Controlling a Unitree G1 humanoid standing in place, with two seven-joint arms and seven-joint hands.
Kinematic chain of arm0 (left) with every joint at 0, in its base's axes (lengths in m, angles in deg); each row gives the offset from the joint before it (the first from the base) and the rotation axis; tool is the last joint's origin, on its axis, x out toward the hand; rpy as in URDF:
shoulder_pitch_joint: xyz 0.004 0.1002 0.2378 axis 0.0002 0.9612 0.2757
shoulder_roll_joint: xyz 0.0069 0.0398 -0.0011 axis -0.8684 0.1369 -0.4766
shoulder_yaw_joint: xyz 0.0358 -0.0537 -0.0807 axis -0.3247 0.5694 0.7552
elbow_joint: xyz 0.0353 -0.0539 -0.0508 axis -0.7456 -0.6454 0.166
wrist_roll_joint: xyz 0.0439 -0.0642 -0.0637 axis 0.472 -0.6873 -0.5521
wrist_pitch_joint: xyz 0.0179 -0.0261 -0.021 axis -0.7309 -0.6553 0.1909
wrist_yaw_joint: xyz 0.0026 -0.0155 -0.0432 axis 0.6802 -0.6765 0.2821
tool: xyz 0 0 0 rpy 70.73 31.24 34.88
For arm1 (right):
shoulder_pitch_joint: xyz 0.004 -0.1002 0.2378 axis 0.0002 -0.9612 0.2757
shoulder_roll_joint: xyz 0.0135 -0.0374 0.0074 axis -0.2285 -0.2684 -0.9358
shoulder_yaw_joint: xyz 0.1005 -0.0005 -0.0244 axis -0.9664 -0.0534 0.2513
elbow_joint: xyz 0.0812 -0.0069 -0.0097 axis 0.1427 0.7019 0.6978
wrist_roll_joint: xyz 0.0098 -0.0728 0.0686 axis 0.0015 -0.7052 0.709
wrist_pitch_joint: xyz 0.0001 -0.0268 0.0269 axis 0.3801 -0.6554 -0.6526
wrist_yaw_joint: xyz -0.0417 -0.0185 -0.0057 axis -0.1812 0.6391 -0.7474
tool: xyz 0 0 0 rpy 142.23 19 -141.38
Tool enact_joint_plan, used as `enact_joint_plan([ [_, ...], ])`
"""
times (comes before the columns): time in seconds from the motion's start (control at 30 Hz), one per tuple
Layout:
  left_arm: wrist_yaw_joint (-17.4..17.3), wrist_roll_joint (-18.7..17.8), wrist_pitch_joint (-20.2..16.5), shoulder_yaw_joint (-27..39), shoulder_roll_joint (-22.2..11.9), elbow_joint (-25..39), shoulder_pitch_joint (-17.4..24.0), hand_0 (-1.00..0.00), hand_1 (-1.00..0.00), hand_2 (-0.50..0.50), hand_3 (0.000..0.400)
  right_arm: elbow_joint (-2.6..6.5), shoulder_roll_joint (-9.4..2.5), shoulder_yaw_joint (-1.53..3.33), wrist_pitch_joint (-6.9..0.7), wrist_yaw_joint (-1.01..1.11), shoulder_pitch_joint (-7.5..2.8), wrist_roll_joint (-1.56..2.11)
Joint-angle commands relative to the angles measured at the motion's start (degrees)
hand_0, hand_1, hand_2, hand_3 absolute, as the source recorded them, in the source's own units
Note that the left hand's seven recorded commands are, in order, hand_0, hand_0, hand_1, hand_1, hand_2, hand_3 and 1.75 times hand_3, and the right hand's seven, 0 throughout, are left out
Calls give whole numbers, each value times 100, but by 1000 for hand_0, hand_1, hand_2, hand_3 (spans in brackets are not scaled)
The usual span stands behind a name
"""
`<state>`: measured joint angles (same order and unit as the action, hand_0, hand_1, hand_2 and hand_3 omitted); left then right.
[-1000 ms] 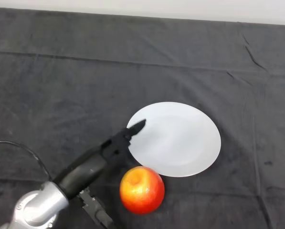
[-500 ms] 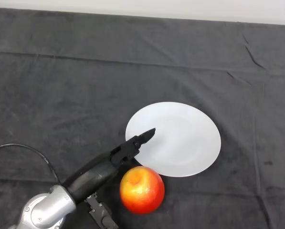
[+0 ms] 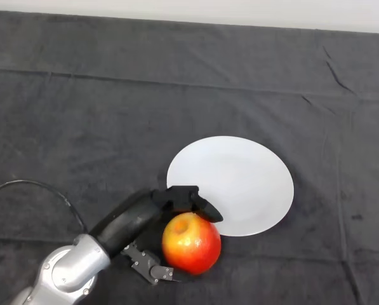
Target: Move the apple to the plate
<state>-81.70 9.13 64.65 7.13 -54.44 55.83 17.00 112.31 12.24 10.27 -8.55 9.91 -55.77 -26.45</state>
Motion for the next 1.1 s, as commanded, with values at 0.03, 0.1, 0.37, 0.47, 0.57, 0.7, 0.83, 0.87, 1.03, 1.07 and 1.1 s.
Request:
enact_joint_plan([
  [0.03, 96, -13, -115, -77, 8, -17, -128, -1000, -1000, 0, 400, 509, -729, -54, -512, -16, -644, -45],
  [0.1, 144, -25, -184, -77, -2, 63, -129, -1000, -1000, 0, 400, 508, -729, -53, -513, -16, -644, -44],
  [0.37, 194, -157, -540, -21, -137, 764, 13, -1000, -1000, 0, 400, 506, -729, -50, -514, -15, -644, -40],
  [0.47, 150, -253, -686, 33, -214, 1105, 78, -1000, -1000, 0, 400, 505, -730, -48, -515, -15, -644, -38],
  [0.57, 110, -341, -822, 76, -261, 1402, 108, -1000, -1000, 0, 400, 504, -730, -47, -516, -14, -644, -37],
  [0.7, 88, -421, -939, 96, -252, 1602, 46, -1000, -1000, 0, 400, 503, -731, -45, -517, -14, -644, -34],
  [0.83, 94, -466, -954, 81, -192, 1554, -118, -1000, -1000, 0, 400, 489, -731, -145, -449, 176, -790, 8],
  [0.87, 98, -472, -940, 75, -178, 1518, -159, -1000, -1000, 0, 400, 487, -731, -177, -428, 234, -839, 20],
  [1.03, 115, -485, -954, 26, -79, 1266, -476, -1000, -1000, 0, 400, 502, -735, -211, -397, 285, -895, 25],
  [1.07, 120, -485, -946, 15, -57, 1194, -544, -1000, -1000, 0, 400, 505, -733, -214, -399, 287, -895, 24],
  [1.1, 127, -485, -932, 2, -33, 1104, -622, -1000, -1000, 0, 400, 506, -730, -216, -404, 288, -892, 24],
])
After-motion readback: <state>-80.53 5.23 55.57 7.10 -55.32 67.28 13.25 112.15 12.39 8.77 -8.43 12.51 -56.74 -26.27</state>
